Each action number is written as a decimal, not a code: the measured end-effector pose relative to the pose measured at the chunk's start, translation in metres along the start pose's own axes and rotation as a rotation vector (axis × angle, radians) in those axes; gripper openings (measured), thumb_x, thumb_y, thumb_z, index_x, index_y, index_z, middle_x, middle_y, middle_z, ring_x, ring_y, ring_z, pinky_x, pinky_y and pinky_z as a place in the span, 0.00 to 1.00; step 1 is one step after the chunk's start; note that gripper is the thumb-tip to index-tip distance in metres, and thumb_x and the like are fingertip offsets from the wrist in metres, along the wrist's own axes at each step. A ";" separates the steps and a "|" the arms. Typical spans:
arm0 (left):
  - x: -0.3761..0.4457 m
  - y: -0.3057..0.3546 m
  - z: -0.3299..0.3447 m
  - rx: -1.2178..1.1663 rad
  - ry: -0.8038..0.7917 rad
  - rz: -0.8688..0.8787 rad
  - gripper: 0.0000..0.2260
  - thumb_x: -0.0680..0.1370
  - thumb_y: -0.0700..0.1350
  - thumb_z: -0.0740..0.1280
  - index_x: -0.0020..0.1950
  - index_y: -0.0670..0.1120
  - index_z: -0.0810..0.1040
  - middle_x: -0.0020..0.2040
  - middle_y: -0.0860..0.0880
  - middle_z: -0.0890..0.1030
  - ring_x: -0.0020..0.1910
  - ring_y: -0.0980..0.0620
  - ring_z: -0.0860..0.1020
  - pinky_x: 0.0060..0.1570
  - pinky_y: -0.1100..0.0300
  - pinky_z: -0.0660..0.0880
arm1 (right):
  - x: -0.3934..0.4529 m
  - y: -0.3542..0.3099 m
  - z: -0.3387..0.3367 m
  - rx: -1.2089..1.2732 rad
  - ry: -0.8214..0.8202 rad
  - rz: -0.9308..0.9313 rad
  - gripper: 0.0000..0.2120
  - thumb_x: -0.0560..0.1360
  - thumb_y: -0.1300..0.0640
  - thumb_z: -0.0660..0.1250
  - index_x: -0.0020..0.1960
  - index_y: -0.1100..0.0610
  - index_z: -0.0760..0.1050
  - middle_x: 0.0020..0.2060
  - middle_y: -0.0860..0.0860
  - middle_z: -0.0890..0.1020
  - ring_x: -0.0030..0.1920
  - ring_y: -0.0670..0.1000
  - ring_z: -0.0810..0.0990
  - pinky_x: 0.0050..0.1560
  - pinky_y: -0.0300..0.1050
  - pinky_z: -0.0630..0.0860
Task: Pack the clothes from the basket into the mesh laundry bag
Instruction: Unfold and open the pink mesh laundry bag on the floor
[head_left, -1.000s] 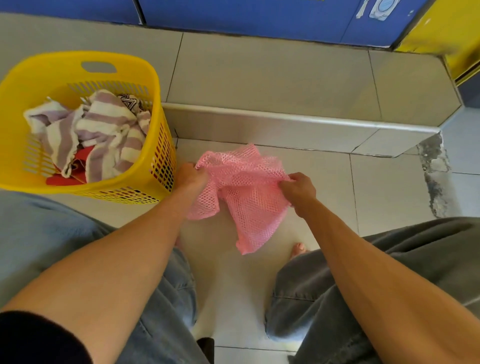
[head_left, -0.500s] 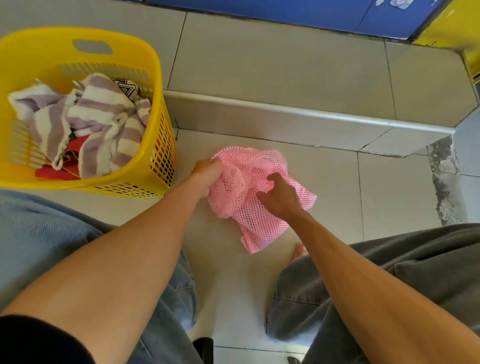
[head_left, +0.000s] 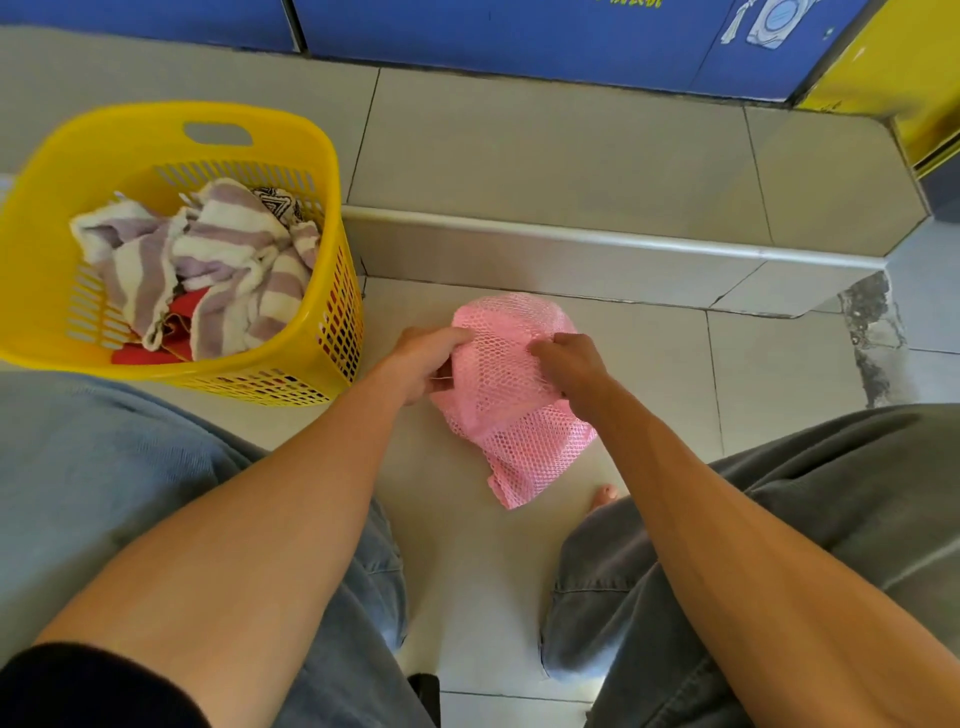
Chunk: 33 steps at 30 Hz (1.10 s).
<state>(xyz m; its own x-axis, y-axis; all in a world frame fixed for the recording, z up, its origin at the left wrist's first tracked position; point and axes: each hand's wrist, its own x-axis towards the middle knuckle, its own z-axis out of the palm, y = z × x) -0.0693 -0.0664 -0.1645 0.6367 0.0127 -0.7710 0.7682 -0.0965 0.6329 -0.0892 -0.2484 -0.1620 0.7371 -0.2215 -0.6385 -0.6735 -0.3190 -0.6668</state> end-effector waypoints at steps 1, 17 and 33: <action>-0.003 0.001 0.000 0.002 -0.004 0.001 0.12 0.74 0.46 0.74 0.55 0.42 0.81 0.51 0.43 0.85 0.47 0.46 0.83 0.41 0.56 0.79 | -0.003 0.001 -0.002 -0.009 0.007 0.002 0.09 0.81 0.58 0.66 0.57 0.61 0.80 0.43 0.52 0.80 0.48 0.56 0.81 0.56 0.53 0.81; -0.042 0.018 0.019 1.052 0.077 0.604 0.50 0.70 0.36 0.74 0.80 0.60 0.47 0.73 0.42 0.64 0.71 0.40 0.66 0.64 0.47 0.72 | -0.041 -0.043 -0.031 0.259 -0.102 -0.035 0.08 0.76 0.54 0.63 0.45 0.57 0.77 0.40 0.55 0.81 0.44 0.56 0.80 0.47 0.50 0.77; -0.058 0.066 0.009 0.805 0.294 0.715 0.13 0.81 0.54 0.63 0.42 0.48 0.77 0.37 0.51 0.78 0.41 0.48 0.75 0.40 0.56 0.67 | -0.041 -0.042 -0.057 0.414 -0.078 0.016 0.18 0.86 0.50 0.53 0.57 0.60 0.77 0.56 0.60 0.83 0.56 0.59 0.81 0.62 0.57 0.78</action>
<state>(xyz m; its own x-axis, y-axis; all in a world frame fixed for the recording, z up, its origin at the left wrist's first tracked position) -0.0566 -0.0827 -0.0788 0.9879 -0.0785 -0.1337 0.0197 -0.7916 0.6108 -0.0876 -0.2779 -0.0860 0.7306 -0.1475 -0.6667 -0.6622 0.0847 -0.7445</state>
